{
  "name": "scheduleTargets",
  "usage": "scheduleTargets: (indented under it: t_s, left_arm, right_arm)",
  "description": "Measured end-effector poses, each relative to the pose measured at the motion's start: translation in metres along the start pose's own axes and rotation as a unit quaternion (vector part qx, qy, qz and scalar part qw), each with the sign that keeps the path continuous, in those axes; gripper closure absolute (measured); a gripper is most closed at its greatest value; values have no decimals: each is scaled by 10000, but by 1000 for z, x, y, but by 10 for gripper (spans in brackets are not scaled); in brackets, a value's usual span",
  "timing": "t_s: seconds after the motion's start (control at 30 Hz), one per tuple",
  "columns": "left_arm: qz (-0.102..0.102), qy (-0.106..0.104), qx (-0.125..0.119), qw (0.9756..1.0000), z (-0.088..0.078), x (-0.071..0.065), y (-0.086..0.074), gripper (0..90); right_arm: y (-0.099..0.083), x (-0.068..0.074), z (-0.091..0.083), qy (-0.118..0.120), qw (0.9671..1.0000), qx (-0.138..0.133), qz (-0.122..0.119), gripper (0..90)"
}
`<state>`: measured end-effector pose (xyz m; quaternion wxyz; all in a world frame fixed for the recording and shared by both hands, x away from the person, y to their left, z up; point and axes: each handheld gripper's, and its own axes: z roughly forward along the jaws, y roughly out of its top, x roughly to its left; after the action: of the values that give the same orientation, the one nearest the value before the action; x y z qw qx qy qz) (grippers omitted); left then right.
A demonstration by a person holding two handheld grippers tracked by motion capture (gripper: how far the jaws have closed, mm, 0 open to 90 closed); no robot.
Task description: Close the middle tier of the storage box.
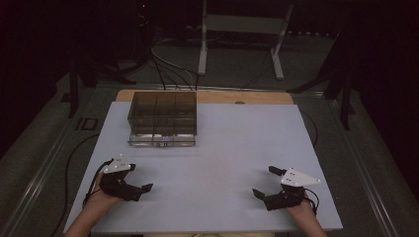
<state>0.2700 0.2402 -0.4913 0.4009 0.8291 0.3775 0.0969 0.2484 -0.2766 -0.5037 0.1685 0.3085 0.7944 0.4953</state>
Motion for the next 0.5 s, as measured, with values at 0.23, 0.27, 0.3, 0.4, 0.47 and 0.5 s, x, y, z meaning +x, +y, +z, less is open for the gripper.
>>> scheduleTargets:
  t_s: [0.23,0.27,0.3,0.4,0.47,0.5]
  left_arm:
    - [-98,131,-164,9997,-6,0,7,0]
    - [-106,112,-178,9997,-6,0,8,0]
    - [-114,115,-167,9997,-6,0,9,0]
    - [-42,105,-115,9999,-6,0,12,0]
    - [-24,73,-135,9999,-6,-1,15,0]
    - [17,97,-125,9999,-6,-2,16,0]
  right_arm:
    - [0,0,0,-10,10000,5,-25,1]
    - [0,0,0,-13,10000,5,-19,1]
    - [0,0,0,-18,10000,4,-17,1]
    - [0,0,0,-19,10000,4,-12,1]
    - [0,0,1,-15,10000,5,-29,1]
    - [0,0,1,-11,10000,7,-38,1]
